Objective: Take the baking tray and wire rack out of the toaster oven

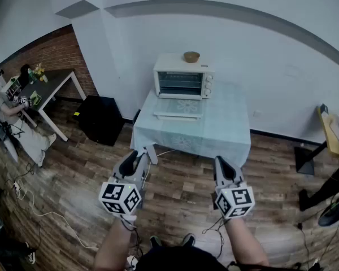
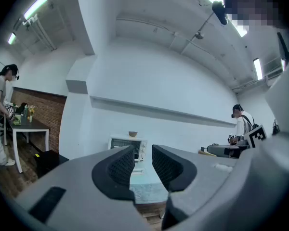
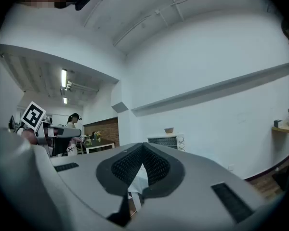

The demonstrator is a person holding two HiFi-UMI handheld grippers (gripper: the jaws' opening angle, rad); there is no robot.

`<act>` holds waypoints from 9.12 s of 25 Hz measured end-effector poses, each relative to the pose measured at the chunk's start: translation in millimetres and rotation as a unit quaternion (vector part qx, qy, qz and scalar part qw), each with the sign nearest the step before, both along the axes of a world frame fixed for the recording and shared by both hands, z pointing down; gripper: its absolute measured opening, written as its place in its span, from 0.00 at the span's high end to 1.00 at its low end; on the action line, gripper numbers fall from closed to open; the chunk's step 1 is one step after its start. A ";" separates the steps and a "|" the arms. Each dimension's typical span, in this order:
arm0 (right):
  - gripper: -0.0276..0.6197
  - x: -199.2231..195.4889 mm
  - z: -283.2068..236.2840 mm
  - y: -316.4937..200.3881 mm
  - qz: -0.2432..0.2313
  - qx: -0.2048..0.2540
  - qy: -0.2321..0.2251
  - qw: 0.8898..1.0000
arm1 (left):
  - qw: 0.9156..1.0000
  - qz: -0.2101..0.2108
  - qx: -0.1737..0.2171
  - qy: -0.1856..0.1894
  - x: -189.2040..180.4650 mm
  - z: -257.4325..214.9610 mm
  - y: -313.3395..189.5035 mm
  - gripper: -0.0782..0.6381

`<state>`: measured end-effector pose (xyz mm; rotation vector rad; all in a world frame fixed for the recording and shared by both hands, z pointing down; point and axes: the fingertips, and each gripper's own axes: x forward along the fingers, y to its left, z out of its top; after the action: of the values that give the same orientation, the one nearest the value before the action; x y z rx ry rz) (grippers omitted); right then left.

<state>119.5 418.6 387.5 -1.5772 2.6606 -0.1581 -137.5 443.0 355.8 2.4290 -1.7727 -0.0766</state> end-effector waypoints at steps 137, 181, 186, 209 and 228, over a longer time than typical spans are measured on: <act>0.87 -78.5 296.1 -725.8 0.130 -0.354 -0.362 0.852 | 0.852 -0.036 -0.299 0.428 -44.3 330.7 -750.6 0.85; 0.65 -44.4 304.9 -685.5 0.137 -0.404 -0.325 0.844 | 0.882 -0.001 -0.354 0.312 -85.9 338.0 -718.0 0.66; 0.66 -44.9 302.6 -710.4 0.097 -0.412 -0.271 0.864 | 0.887 0.054 -0.385 0.249 -77.3 341.5 -729.2 0.66; 0.82 -51.8 293.7 -632.9 0.045 -0.419 -0.191 0.886 | 0.925 0.107 -0.352 0.091 -76.3 325.6 -651.2 0.71; 0.81 -47.5 265.2 -568.4 0.036 -0.375 -0.202 0.904 | 0.931 0.131 -0.329 0.094 -74.7 308.1 -578.4 0.70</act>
<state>72.0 -149.8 652.7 -1.5341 2.3003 -1.4739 -212.2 -135.4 663.9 2.0443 -1.1293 0.2613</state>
